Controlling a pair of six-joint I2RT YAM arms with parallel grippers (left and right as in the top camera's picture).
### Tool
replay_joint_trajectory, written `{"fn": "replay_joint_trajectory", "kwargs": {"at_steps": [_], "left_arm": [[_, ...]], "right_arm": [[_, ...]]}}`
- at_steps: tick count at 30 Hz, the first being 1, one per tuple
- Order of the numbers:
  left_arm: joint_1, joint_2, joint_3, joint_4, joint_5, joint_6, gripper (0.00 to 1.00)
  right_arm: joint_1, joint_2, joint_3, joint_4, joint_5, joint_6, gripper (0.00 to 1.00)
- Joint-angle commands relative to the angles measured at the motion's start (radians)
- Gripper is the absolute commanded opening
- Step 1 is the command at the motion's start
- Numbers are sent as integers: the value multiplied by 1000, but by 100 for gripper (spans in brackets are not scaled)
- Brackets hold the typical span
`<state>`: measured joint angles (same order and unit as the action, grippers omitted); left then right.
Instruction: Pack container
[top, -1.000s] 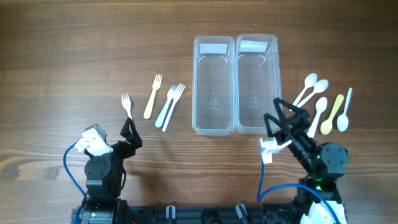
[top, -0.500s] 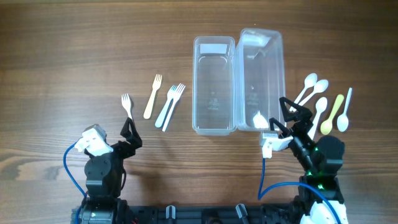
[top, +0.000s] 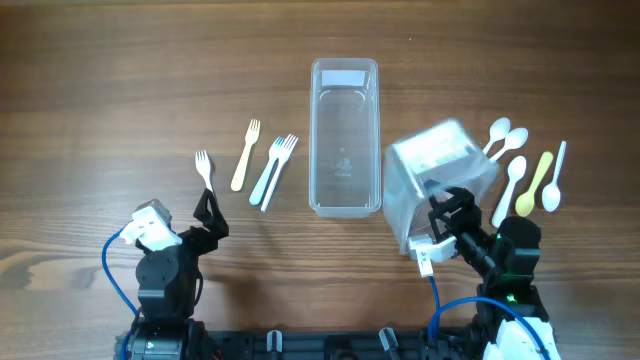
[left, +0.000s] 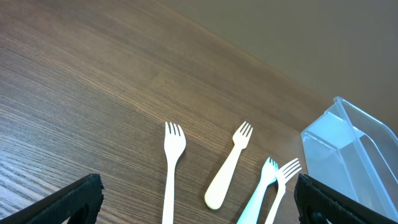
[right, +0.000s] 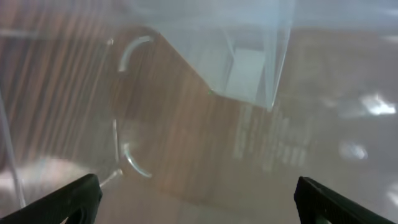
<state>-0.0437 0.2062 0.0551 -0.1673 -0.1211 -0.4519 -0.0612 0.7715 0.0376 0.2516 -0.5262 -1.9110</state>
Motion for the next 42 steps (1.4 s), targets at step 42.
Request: {"fn": "replay_joint_trajectory", "kwargs": {"at_steps": [42], "left_arm": [[7,27,-5,3,16,-5,100]], "right_arm": [[2,100,-6,-15,-24,-210,100]]}}
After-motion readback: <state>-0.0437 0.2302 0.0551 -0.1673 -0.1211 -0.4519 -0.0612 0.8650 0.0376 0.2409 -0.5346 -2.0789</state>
